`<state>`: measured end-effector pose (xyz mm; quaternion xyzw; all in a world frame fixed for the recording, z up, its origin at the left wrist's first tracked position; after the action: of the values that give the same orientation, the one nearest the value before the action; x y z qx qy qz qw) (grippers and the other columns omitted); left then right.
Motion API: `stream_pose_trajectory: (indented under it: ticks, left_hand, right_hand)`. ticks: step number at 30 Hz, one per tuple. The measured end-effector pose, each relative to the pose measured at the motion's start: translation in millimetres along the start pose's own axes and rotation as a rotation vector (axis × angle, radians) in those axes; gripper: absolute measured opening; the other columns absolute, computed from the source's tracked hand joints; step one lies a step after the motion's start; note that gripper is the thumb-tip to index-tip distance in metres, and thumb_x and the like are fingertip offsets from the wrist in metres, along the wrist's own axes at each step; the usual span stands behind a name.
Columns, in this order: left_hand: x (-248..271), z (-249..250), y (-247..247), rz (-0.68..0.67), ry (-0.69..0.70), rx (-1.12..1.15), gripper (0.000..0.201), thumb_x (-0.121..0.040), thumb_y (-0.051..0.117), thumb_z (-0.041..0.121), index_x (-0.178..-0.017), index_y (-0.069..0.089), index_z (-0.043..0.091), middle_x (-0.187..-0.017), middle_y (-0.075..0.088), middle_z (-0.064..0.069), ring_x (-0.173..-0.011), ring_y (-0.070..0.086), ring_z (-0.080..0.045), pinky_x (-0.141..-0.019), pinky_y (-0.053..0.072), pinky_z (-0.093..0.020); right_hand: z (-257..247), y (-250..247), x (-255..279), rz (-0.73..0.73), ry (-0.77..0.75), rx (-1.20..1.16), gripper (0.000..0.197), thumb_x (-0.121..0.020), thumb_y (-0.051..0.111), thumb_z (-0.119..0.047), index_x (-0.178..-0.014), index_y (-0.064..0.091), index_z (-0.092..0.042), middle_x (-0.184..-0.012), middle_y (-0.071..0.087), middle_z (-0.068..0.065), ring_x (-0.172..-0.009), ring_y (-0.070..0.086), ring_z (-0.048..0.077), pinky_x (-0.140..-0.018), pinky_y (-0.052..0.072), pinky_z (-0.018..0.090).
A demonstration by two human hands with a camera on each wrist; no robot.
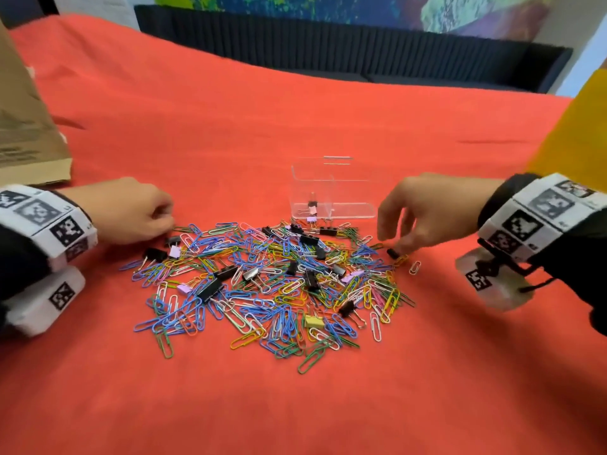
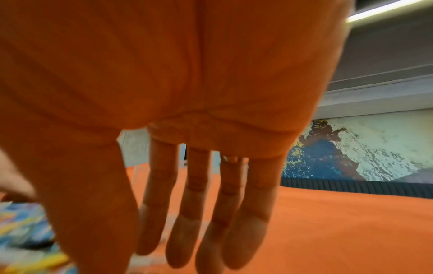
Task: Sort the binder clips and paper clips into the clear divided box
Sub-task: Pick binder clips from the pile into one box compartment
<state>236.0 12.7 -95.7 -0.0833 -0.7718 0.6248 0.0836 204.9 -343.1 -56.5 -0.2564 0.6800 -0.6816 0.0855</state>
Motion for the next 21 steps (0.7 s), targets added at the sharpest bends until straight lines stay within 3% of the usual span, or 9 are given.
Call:
stream_pose_trajectory:
  ticks: [2,5,7,10,12,14,17,19,21]
  left_hand:
    - [0,1,0,0.0,0.005,-0.004,0.029,-0.09,0.055,0.038,-0.069,0.053,0.017,-0.058,0.056,0.006,-0.057,0.049,-0.019,-0.062,0.039,-0.03]
    - [0,2,0,-0.003,-0.001,-0.015,0.028,-0.091,0.054,0.037,-0.07,0.053,0.017,-0.059,0.056,0.006,-0.058,0.049,-0.02,-0.063,0.039,-0.029]
    - [1,2,0,-0.006,-0.002,-0.013,0.027,-0.09,0.053,0.037,-0.071,0.053,0.018,-0.062,0.058,0.004,-0.061,0.05,-0.022,-0.066,0.043,-0.031]
    - [1,1,1,-0.018,-0.012,-0.003,0.027,-0.09,0.052,0.037,-0.07,0.052,0.019,-0.063,0.058,0.004,-0.064,0.051,-0.024,-0.069,0.046,-0.031]
    - [3,1,1,-0.022,-0.02,0.001,0.027,-0.09,0.052,0.037,-0.069,0.051,0.019,-0.062,0.056,0.005,-0.064,0.05,-0.024,-0.069,0.046,-0.031]
    - [3,1,1,-0.025,-0.026,-0.001,0.026,-0.089,0.051,0.038,-0.07,0.052,0.019,-0.063,0.057,0.005,-0.065,0.05,-0.024,-0.07,0.048,-0.031]
    - [2,1,1,-0.025,-0.032,-0.003,0.024,-0.087,0.05,0.039,-0.071,0.052,0.02,-0.066,0.058,0.005,-0.068,0.052,-0.024,-0.071,0.05,-0.032]
    - [2,1,0,-0.015,-0.034,-0.002,0.024,-0.086,0.048,0.038,-0.07,0.051,0.021,-0.067,0.059,0.003,-0.069,0.053,-0.025,-0.072,0.051,-0.033]
    - [1,-1,1,-0.008,-0.033,0.009,0.024,-0.085,0.048,0.038,-0.069,0.051,0.021,-0.066,0.059,0.004,-0.069,0.053,-0.025,-0.072,0.052,-0.033]
  right_hand:
    - [0,15,0,0.004,-0.008,0.02,0.02,-0.073,0.078,-0.026,-0.091,0.072,-0.034,-0.078,0.069,-0.021,-0.072,0.064,-0.003,-0.06,0.041,0.004]
    - [-1,19,-2,0.066,-0.008,0.022,0.014,-0.073,0.075,-0.026,-0.086,0.071,-0.028,-0.072,0.067,-0.014,-0.07,0.063,0.001,-0.069,0.051,0.022]
    - [-6,12,-4,0.088,-0.026,0.017,0.011,-0.072,0.074,-0.027,-0.083,0.071,-0.026,-0.072,0.069,-0.011,-0.068,0.064,0.002,-0.067,0.05,0.021]
    - [-18,-12,-11,0.243,-0.064,-0.056,0.009,-0.074,0.074,-0.026,-0.083,0.072,-0.026,-0.068,0.067,-0.01,-0.067,0.065,0.004,-0.063,0.044,0.016]
    - [-31,-20,-21,0.3,-0.094,-0.101,0.012,-0.076,0.075,-0.025,-0.088,0.074,-0.026,-0.069,0.068,-0.01,-0.066,0.063,0.002,-0.062,0.044,0.02]
    - [-44,-14,-32,0.273,-0.122,-0.067,0.02,-0.078,0.073,-0.026,-0.099,0.074,-0.028,-0.075,0.07,-0.009,-0.064,0.058,0.0,-0.066,0.04,0.021]
    - [-55,3,-45,0.185,-0.113,0.039,0.032,-0.081,0.07,-0.029,-0.113,0.072,-0.027,-0.068,0.062,-0.012,-0.072,0.053,0.015,-0.075,0.044,0.022]
    - [-56,8,-49,0.149,-0.094,0.081,0.033,-0.082,0.069,-0.028,-0.115,0.072,-0.025,-0.061,0.05,-0.017,-0.076,0.052,0.019,-0.08,0.051,0.026]
    - [-57,9,-48,0.128,-0.088,0.098,0.029,-0.08,0.068,-0.024,-0.108,0.072,-0.027,-0.063,0.052,-0.015,-0.071,0.054,0.017,-0.078,0.055,0.029]
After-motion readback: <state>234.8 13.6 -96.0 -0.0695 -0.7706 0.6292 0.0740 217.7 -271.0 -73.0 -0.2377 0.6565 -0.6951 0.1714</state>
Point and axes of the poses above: each hand's wrist, its own x-axis away from the middle knuckle, its own y-axis out of the palm, z = x × y, the point moved 7 cm from there along -x, towards the middle knuckle
